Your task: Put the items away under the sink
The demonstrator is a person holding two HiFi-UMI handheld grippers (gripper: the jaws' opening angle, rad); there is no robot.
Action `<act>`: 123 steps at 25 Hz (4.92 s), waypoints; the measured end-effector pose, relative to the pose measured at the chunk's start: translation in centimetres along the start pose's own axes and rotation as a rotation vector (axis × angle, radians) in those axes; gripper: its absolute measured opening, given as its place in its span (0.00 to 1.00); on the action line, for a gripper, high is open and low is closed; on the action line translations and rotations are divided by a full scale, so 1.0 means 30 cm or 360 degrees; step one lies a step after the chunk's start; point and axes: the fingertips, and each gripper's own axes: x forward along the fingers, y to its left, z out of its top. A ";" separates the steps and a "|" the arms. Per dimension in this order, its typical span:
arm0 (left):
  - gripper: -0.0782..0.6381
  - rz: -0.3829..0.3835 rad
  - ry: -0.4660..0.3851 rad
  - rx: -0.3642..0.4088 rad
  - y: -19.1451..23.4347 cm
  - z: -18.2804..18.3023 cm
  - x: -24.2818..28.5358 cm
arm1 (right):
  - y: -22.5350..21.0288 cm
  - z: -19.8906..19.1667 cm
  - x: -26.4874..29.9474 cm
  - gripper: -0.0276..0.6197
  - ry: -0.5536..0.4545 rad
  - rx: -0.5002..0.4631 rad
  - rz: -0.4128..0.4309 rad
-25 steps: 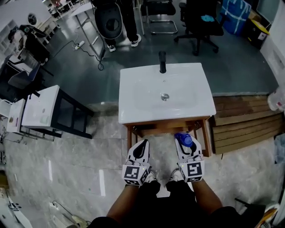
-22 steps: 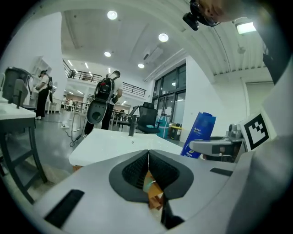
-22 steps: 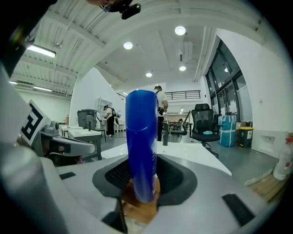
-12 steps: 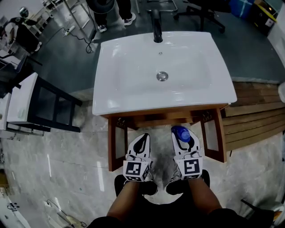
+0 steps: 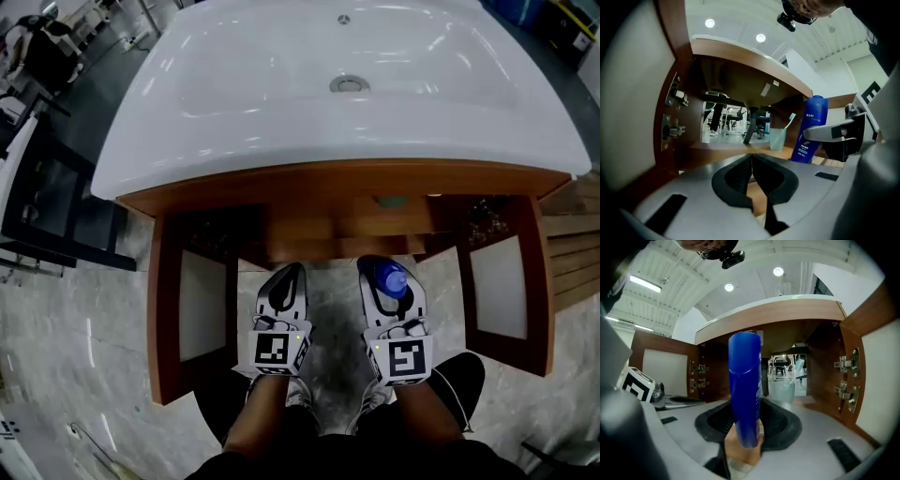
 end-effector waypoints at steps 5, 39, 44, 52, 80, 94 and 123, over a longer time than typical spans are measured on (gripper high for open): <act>0.14 -0.0017 -0.0030 0.0042 -0.011 -0.071 0.015 | 0.006 -0.082 0.023 0.30 -0.0006 -0.0006 -0.0011; 0.14 -0.0048 -0.0073 0.0081 0.018 -0.089 -0.024 | 0.004 0.086 0.580 0.30 0.0240 -0.0056 -0.0097; 0.14 -0.0057 -0.0067 0.0085 0.014 -0.098 -0.019 | -0.005 0.088 0.586 0.31 0.0190 -0.0042 -0.0106; 0.14 -0.0059 -0.0053 0.0088 0.011 -0.110 -0.023 | 0.006 0.084 0.579 0.38 0.0128 -0.0105 -0.0103; 0.14 -0.0121 0.0072 0.0011 -0.086 0.489 -0.140 | 0.045 0.444 -0.030 0.07 0.0115 0.0105 0.0083; 0.14 -0.0260 0.0051 0.0073 -0.195 1.469 -0.419 | 0.099 1.260 -0.391 0.07 0.0208 -0.0015 0.0140; 0.14 -0.0211 -0.0125 0.0144 -0.271 1.732 -0.727 | 0.202 1.606 -0.603 0.07 -0.0029 -0.0160 0.0149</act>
